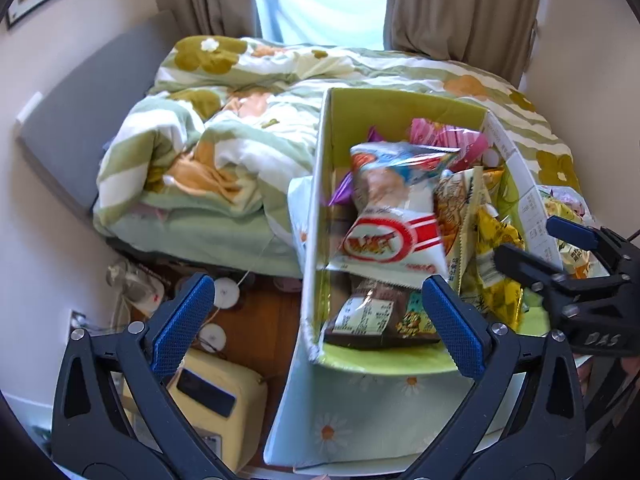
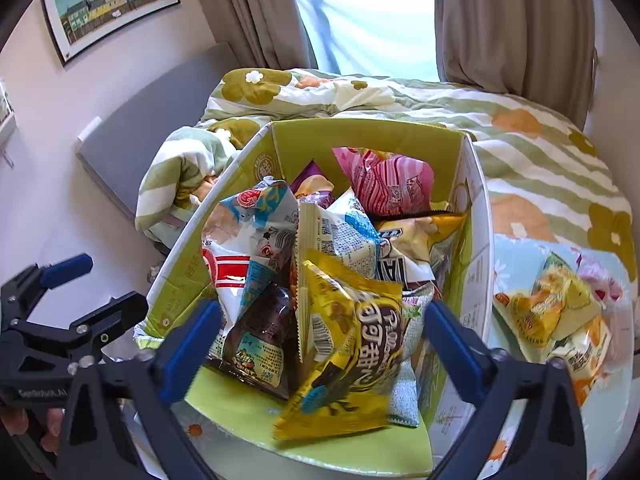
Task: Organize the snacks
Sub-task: 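Carry both bags over the green box and release them inside, then move both grippers back toward the remaining snacks on the tablecloth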
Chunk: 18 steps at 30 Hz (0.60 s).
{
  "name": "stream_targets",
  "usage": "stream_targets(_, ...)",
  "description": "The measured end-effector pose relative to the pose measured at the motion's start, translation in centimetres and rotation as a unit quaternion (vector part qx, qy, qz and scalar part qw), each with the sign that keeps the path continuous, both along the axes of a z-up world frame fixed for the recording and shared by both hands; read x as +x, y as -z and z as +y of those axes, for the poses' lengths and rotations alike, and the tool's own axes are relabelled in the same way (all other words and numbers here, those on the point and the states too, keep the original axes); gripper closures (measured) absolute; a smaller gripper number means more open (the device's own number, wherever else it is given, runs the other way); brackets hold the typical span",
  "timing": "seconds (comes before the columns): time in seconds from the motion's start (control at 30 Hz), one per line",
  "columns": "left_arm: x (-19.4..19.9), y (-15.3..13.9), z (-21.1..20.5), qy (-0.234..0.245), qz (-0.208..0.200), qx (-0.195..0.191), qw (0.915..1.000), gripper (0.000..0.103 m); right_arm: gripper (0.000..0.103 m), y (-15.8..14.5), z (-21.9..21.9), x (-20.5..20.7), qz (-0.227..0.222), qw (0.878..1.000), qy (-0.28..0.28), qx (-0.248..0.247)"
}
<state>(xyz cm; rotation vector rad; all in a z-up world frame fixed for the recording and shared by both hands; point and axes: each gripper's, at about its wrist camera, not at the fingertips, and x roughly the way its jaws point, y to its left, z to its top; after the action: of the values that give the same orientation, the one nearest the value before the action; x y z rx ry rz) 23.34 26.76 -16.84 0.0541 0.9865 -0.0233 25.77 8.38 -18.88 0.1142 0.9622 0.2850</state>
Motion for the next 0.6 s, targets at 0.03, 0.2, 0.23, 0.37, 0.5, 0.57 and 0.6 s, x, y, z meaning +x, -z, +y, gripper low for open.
stream_targets(0.03, -0.1, 0.0, 0.2, -0.003, -0.001, -0.001, 1.0, 0.0, 0.0, 0.0, -0.3, -0.1, -0.001, 1.0, -0.001, 0.006)
stream_targets(0.2, -0.6, -0.1, 0.4, -0.01, -0.001, -0.009, 0.9999, 0.0, 0.0, -0.8, -0.6, -0.5, -0.011, 1.0, -0.001, -0.01)
stream_targets(0.23, -0.6, -0.3, 0.2, -0.009, -0.003, -0.008, 0.9999, 0.0, 0.0, -1.1, -0.7, -0.6, -0.013, 1.0, 0.0, -0.009)
stream_targets(0.37, -0.9, -1.6, -0.4, -0.007, -0.015, -0.007, 0.9998, 0.0, 0.0, -2.9, -1.4, -1.3, -0.028, 1.0, 0.0, -0.006)
stream_targets(0.5, -1.4, -3.3, -1.8, -0.003, -0.03, -0.011, 0.9995, 0.0, 0.0, -4.8, -2.7, -2.2, -0.042, 0.999, 0.001, -0.009)
stream_targets(0.57, -1.6, -4.1, -2.7, 0.001, -0.037, -0.009, 0.9993, 0.0, 0.0, -5.7, -3.7, -2.8, -0.05, 0.999, 0.005, -0.01)
stream_targets(0.6, -1.8, -4.6, -3.3, 0.004, -0.042, -0.007, 0.9991, 0.0, 0.0, -6.1, -4.2, -3.1, -0.054, 0.998, 0.006, -0.011)
